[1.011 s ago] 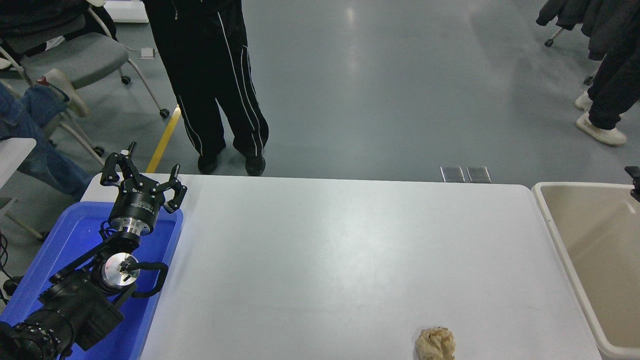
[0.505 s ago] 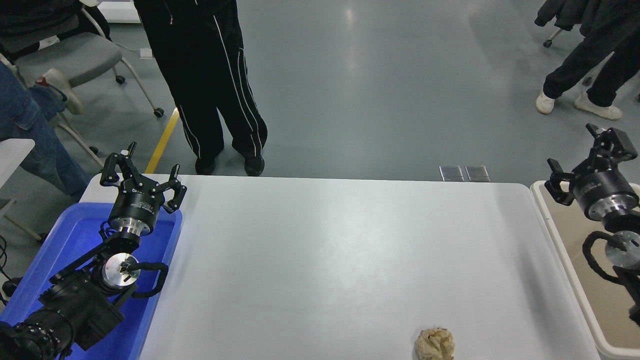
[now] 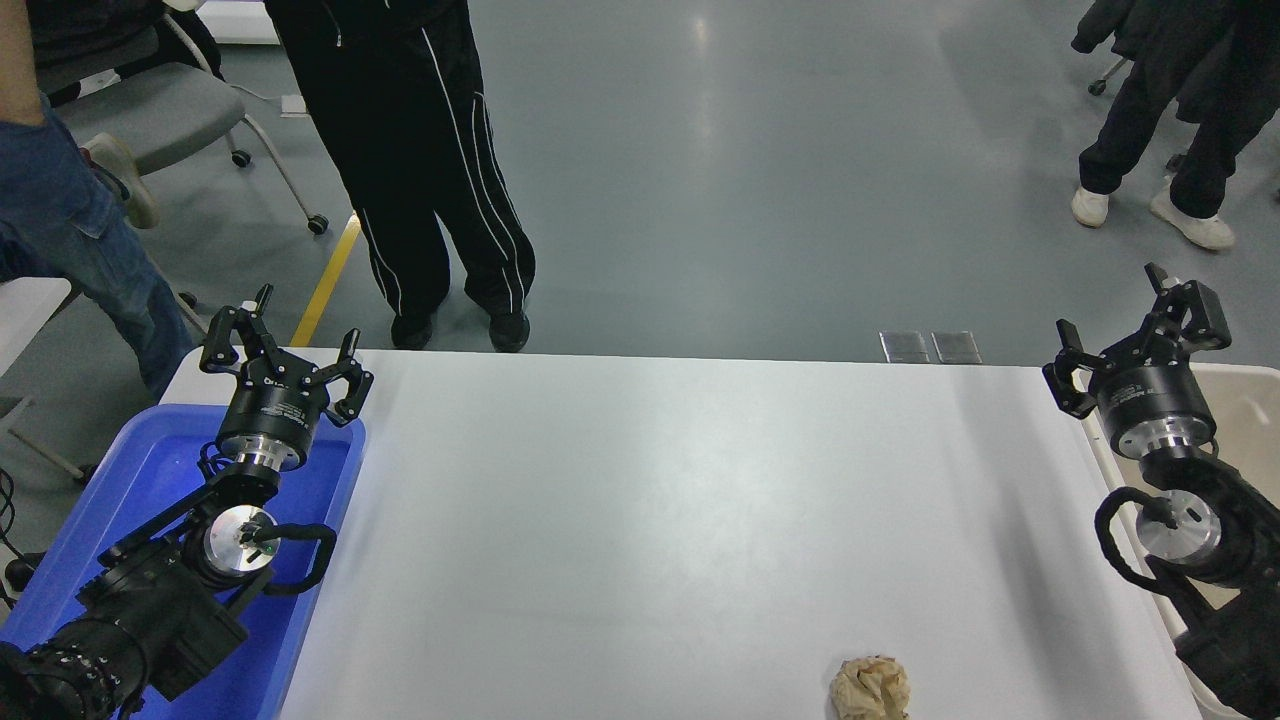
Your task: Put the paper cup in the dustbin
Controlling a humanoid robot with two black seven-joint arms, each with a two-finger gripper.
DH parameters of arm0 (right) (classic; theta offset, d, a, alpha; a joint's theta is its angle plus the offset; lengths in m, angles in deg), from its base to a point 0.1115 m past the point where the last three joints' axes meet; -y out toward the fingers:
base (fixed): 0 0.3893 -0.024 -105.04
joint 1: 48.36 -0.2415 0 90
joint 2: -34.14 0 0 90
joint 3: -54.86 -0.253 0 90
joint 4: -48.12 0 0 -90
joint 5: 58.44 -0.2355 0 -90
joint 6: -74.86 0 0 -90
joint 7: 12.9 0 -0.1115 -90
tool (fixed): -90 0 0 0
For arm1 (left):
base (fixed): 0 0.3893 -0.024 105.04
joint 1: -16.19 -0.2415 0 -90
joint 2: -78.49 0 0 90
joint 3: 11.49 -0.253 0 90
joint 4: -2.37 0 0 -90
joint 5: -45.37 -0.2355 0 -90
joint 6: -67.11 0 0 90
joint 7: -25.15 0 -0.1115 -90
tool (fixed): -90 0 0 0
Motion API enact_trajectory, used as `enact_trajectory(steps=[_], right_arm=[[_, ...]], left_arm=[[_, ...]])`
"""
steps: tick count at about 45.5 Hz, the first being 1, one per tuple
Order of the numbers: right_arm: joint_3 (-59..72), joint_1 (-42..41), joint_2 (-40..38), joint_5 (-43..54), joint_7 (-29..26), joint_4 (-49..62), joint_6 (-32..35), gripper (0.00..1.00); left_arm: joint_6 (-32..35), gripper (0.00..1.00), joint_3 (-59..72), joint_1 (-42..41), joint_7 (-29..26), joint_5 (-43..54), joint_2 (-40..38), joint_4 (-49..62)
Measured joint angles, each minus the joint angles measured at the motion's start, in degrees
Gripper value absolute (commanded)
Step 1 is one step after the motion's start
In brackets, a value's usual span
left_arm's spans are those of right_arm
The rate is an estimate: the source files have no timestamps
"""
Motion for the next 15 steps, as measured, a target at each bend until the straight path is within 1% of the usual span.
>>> enact_trajectory(steps=[15], right_arm=[[2.6, -0.6, 0.5, -0.7, 0.6, 0.6, 0.1, 1.00]], left_arm=[[0.0, 1.00, 0.0, 0.0, 0.0, 0.0, 0.0, 0.0]])
